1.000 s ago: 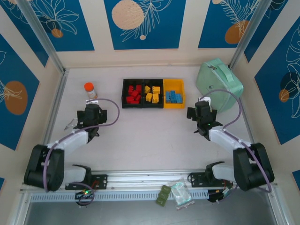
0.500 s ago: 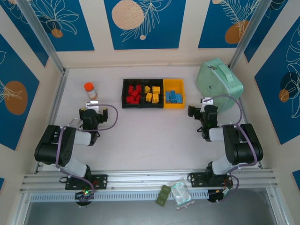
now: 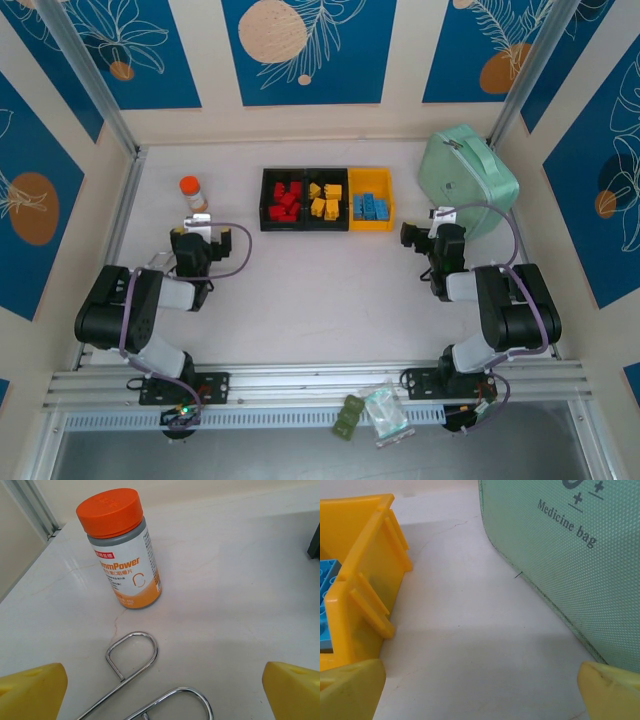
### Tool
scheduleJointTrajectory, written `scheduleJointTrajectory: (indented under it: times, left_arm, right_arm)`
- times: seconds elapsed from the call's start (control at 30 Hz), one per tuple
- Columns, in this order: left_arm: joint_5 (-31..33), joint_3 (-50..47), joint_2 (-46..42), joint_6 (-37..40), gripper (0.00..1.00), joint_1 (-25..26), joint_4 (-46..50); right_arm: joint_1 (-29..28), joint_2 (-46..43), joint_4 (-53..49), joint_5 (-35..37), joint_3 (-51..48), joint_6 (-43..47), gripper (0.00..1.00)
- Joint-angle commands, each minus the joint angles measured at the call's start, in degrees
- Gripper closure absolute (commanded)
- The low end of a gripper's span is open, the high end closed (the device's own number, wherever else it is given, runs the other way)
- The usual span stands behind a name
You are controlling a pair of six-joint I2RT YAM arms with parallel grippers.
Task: Sort the legos into containers by color
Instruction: Reset both arms
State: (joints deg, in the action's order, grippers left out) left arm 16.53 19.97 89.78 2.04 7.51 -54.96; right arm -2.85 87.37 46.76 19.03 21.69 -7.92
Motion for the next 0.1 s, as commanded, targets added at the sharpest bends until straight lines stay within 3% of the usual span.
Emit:
scheduleJointTrajectory:
  times: [0.0,0.07]
  left_arm:
    - [-0.01,0.27,0.49,0.51,0.01,-0.04,-2.45]
    - [0.06,0.16,0.44,0.51,0.01,-0.05,-2.76]
  right_arm:
    - [0.33,0.02,1.66,0.09,1.16,-0.44,0.01]
    - [0.3,-0.1,1.97,0.18,0.94,-0.5,0.01]
